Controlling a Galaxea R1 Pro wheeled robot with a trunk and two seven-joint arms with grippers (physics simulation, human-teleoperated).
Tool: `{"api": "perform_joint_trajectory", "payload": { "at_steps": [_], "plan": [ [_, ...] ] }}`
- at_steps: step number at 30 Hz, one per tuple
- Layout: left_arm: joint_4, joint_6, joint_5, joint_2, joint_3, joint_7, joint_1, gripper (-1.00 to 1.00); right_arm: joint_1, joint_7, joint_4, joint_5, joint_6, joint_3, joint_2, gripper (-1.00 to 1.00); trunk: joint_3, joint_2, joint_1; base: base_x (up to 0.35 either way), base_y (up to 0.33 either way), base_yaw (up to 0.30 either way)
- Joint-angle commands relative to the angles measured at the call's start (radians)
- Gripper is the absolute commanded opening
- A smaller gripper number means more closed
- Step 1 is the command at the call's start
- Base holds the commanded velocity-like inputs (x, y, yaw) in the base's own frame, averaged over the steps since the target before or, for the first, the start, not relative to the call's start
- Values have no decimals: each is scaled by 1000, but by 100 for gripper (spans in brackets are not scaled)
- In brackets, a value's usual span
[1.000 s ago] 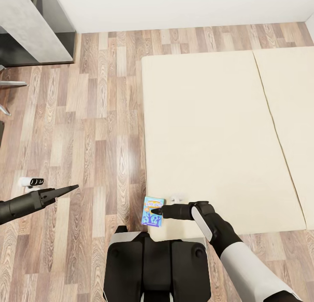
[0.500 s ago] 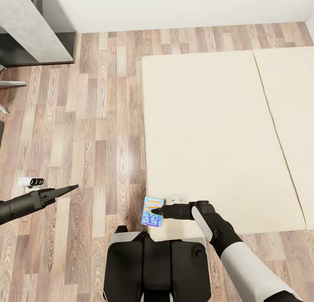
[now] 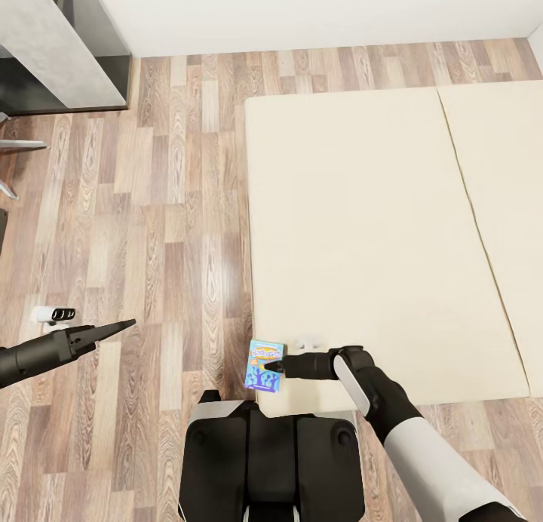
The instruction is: Put all the toys in the child's room - the three board games (two on the bed and one on the table), the two jigsaw puzzles on the table, and the tennis ball on the table - inside the toy box on the table in the child's room.
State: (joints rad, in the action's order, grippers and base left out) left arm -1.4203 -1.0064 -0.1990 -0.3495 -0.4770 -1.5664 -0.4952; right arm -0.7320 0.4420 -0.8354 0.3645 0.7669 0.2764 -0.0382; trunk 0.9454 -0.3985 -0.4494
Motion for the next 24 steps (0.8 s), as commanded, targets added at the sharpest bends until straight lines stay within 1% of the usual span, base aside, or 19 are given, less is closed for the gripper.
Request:
{"api": "perform_joint_trajectory", "payload": {
  "at_steps": [1, 5, 8, 12, 20, 24],
  "plan": [
    [0, -11, 1, 0, 0, -4, 0, 100, -1, -4, -2, 0, 7, 0, 0, 100, 1, -2, -1, 0, 0, 0],
    [0, -11, 1, 0, 0, -4, 0, 100, -2, -28, -16, 0, 15, -1, 1, 100, 1, -2, -1, 0, 0, 0],
    [0, -11, 1, 0, 0, -4, 0, 100, -2, -40, -38, 1, 40, -3, 1, 100, 1, -2, -1, 0, 0, 0],
    [0, -11, 1, 0, 0, -4, 0, 100, -1, -44, -59, 1, 60, -5, 1, 100, 1, -2, -1, 0, 0, 0],
    [0, -11, 0, -1, -1, -4, 0, 100, -1, -46, -71, 2, 77, -6, 2, 100, 1, -2, -1, 0, 0, 0],
    [0, -11, 0, -1, -2, -4, 0, 100, 2, -46, -93, 2, 101, -7, -1, 100, 1, -2, -1, 0, 0, 0]
  ]
}}
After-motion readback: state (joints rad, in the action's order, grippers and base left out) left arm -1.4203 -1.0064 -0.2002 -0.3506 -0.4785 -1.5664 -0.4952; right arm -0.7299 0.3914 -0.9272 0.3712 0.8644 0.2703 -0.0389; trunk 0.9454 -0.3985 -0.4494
